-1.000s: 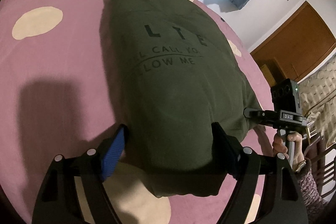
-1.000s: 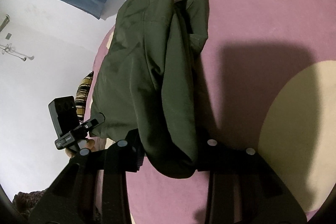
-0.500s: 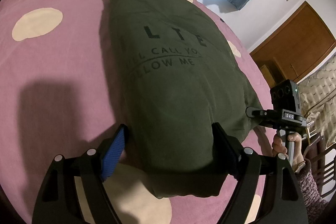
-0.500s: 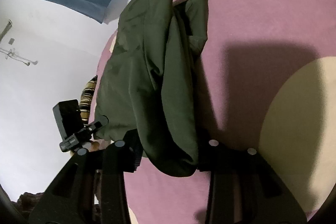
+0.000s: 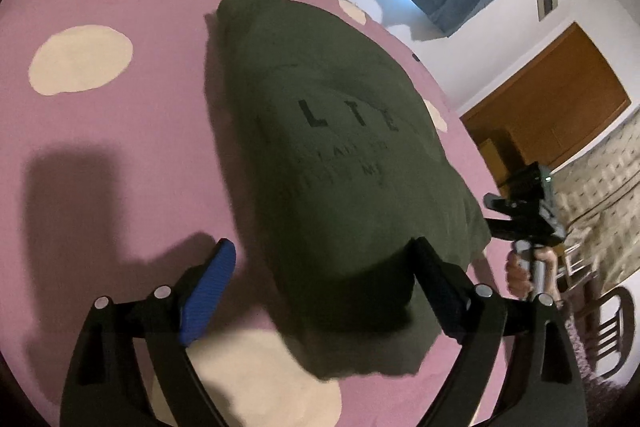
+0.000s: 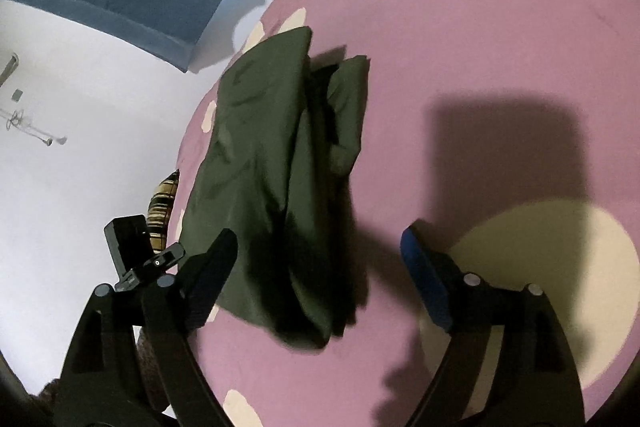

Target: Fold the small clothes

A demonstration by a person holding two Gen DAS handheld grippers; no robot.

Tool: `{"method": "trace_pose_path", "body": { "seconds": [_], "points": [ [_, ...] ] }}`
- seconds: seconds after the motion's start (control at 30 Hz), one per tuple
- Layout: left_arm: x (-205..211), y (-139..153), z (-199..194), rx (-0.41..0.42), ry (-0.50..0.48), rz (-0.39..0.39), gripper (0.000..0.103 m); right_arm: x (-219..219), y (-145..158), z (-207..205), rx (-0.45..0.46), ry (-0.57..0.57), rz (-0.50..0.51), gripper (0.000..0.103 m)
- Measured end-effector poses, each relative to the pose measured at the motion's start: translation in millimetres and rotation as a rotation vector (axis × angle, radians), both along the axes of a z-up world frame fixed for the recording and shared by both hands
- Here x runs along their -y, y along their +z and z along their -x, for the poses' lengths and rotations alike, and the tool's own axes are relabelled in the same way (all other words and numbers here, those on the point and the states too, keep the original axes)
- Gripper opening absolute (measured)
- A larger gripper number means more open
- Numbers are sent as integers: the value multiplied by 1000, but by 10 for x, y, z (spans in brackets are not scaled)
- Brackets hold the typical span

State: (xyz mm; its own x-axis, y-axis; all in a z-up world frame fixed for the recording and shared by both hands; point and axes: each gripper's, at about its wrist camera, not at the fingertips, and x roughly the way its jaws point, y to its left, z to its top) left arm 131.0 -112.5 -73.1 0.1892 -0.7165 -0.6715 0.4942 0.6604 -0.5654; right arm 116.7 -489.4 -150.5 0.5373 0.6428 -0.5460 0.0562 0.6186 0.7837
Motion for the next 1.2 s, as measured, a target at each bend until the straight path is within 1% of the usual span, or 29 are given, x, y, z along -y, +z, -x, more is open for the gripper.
{"method": "trace_pose_path", "body": {
  "seconds": [0.03, 0.1, 0.17, 0.2, 0.27, 0.3, 0.37, 0.43, 0.47, 0.5, 0.53, 0.57, 0.6, 0.67, 0.73, 0.87, 0.97, 1.0, 1.07, 1.17, 1.2],
  "points": [
    [-1, 15, -25, 2, 1, 8, 89, -13, -36, -87, -12, 9, -9, 84],
    [6, 47, -110, -2, 17, 58, 88, -65, -63, -234, -15, 29, -20, 85],
    [14, 45, -219, -38, 18, 115, 88, -138, -56, -415, -8, 61, -23, 90],
    [18, 33, -259, -48, 24, 114, 88, -179, -50, -513, -11, 75, -14, 90],
    [60, -30, -375, -53, 42, 78, 88, -286, -52, -679, -10, 108, 2, 92],
    [68, -67, -415, -64, 41, 74, 88, -334, -54, -749, -10, 117, 10, 92],
    [74, -195, -532, -125, 27, 96, 89, -425, -62, -837, -10, 136, 21, 95],
    [96, -254, -622, -154, 26, 108, 89, -462, -71, -895, -6, 161, 16, 95],
    [121, -248, -628, -143, 29, 105, 88, -492, -78, -910, -6, 170, 25, 91],
    [181, -221, -609, -109, 28, 85, 87, -519, -71, -915, -5, 179, 46, 83],
    [231, -196, -572, -79, 22, 67, 84, -552, -60, -923, -1, 191, 71, 62],
    [306, -165, -543, -57, 0, 62, 75, -577, -99, -937, -12, 211, 39, 50],
    [341, -148, -560, -53, 4, 48, 74, -535, -130, -916, -20, 205, 16, 47],
    [354, -123, -551, -44, 1, 32, 72, -533, -160, -901, -10, 193, 7, 40],
    [353, -69, -505, -21, -2, 20, 71, -547, -152, -895, 15, 182, -6, 36],
    [452, 15, -518, 14, -1, -6, 68, -580, -97, -856, 49, 166, 17, 28],
    [451, 75, -474, 40, -15, -15, 64, -631, -39, -769, 78, 156, 29, 25],
    [440, 80, -465, 46, -18, -21, 63, -626, -85, -834, 84, 152, 32, 25],
    [452, 106, -451, 57, -22, -34, 62, -659, -85, -831, 97, 140, 36, 23],
    [407, 169, -437, 68, -15, -43, 60, -694, -44, -821, 113, 137, 33, 22],
    [314, 185, -414, 72, -10, -45, 60, -720, -36, -825, 114, 140, 30, 22]
  ]
}}
